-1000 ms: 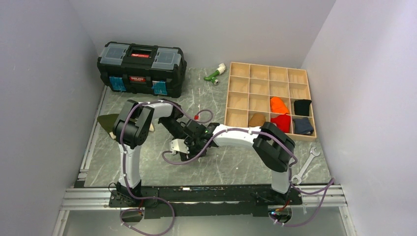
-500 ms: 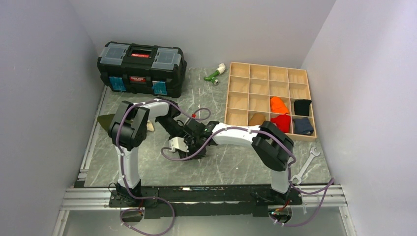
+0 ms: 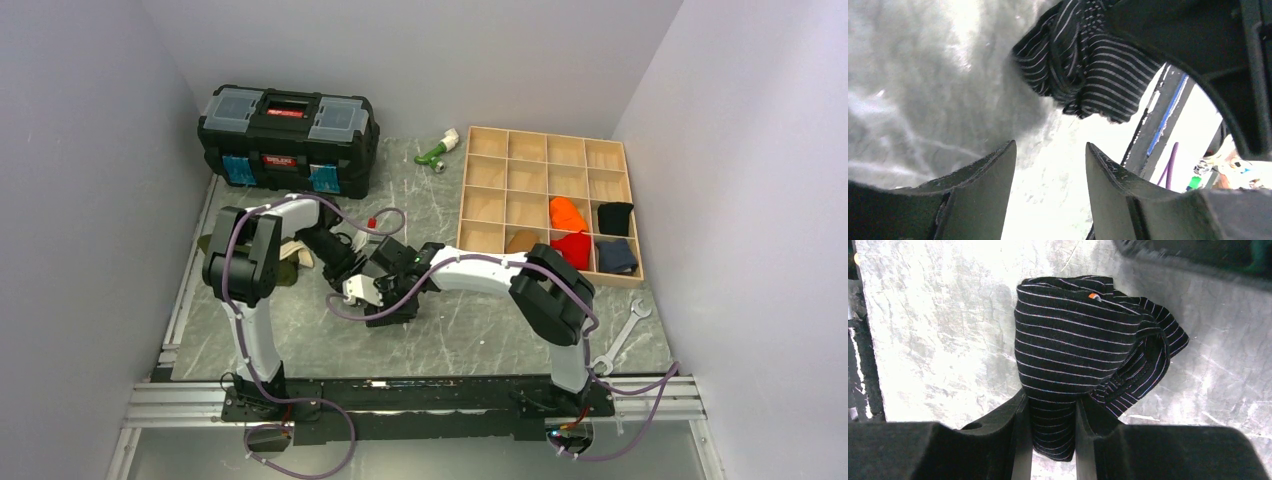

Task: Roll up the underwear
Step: Roll the underwear to the center of the board.

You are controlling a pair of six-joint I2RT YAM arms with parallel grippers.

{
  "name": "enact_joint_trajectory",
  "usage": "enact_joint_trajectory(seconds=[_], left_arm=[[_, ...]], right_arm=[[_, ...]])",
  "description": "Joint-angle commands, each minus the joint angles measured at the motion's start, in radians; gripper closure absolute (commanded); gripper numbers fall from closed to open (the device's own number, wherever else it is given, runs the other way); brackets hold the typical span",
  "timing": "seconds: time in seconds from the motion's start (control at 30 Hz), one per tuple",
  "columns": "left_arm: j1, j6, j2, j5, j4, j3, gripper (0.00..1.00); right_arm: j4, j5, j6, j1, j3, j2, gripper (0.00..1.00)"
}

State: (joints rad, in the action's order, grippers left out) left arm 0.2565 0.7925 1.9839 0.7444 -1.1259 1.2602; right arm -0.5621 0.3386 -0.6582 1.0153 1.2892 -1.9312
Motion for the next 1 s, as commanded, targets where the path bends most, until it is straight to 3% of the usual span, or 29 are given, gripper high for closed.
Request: enact_joint_trajectory(seconds=[0.0, 0.23, 0.63, 0.97], left_arm=[[-0.040, 0.065, -0.060, -0.020, 0.010, -0.011, 0.42], [-0.122, 0.053, -0.199, -0.033, 0.099, -0.116, 0.45], [-0.151, -0.077, -0.731, -0.235, 0.522, -0.544, 0.44], [-0.144, -0.027, -1.085, -0.265, 0.564, -0.688, 0.40]], right_arm=[[-0.199, 0.111, 0.040, 0.019, -0.064, -0.115, 1.00], [-0.276, 0.160, 0.009, -0.005, 0.021, -0.145, 1.00], [-0.528, 0.352, -0.103, -0.098, 0.292, -0.320, 1.00], [-0.678, 0.432, -0.162, -0.166, 0.487, -0.469, 1.00]])
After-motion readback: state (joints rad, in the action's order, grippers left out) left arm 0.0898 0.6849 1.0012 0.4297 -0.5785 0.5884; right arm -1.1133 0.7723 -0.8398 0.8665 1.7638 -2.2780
